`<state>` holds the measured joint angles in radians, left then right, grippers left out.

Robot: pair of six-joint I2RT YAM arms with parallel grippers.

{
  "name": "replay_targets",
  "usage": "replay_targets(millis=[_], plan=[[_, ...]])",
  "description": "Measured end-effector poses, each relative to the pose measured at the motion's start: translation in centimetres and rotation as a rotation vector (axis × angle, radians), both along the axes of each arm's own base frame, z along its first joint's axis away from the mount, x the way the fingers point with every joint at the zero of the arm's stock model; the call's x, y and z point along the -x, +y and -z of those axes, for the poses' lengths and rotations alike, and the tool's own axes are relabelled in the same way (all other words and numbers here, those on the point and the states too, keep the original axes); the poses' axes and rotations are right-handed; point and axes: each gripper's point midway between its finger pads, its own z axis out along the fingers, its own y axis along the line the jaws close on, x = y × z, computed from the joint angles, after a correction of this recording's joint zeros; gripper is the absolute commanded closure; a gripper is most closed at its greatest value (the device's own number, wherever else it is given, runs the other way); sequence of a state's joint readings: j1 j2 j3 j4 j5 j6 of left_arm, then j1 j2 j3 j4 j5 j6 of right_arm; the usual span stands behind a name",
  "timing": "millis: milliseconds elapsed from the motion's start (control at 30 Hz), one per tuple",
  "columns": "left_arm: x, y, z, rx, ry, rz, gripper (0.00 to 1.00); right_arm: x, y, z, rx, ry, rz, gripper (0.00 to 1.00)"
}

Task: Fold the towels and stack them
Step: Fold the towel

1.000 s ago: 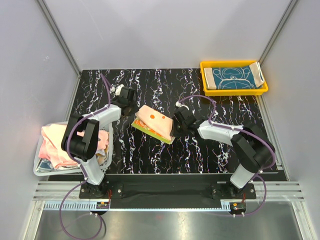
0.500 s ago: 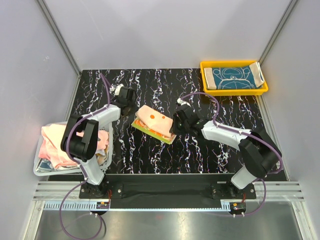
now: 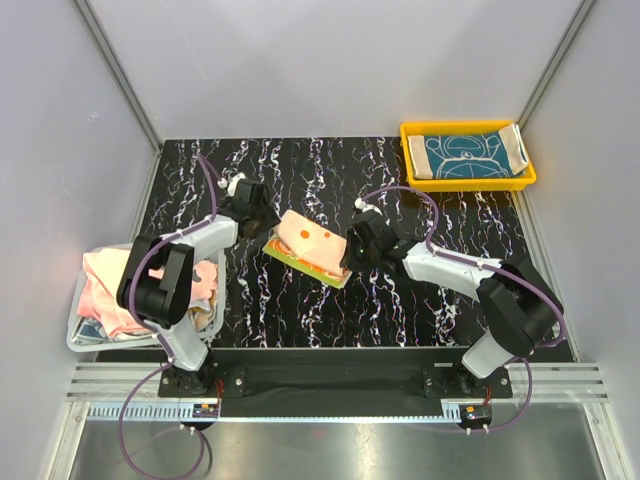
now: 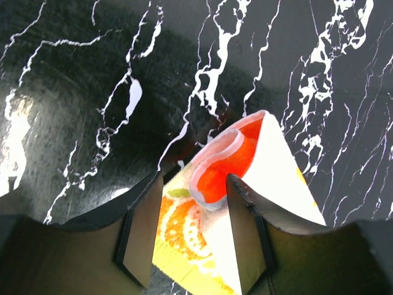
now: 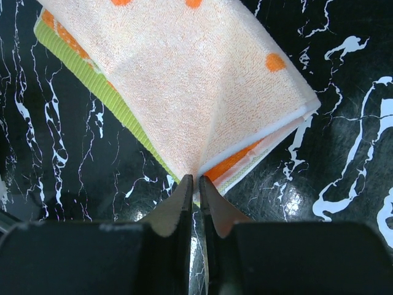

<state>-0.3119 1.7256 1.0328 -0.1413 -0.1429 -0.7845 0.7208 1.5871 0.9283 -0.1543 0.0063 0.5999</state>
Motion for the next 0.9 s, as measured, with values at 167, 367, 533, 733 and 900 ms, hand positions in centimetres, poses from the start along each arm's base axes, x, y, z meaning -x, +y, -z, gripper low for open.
replay_targets(millis=[167, 367, 533, 733, 900], plan=[[0.4, 0.1, -0.6, 0.030, -0.018, -0.008, 0.49, 0.1, -0.1, 0.2, 0.003, 0.004, 0.000, 0.86], [0.7, 0.1, -1.4, 0.072, -0.041, -0.025, 0.46, 0.2, -0.2, 0.3, 0.006, 0.007, 0.000, 0.86], [0.7, -0.2, -1.5, 0.092, -0.045, -0.020, 0.49, 0.3, -0.2, 0.5, 0.007, 0.008, 0.000, 0.86], [0.4, -0.8, -1.5, 0.121, -0.054, -0.008, 0.54, 0.3, -0.2, 0.5, 0.007, 0.008, 0.000, 0.86], [0.6, -1.2, -0.8, 0.142, -0.035, -0.006, 0.65, 0.3, -0.2, 0.5, 0.007, 0.008, -0.001, 0.86]])
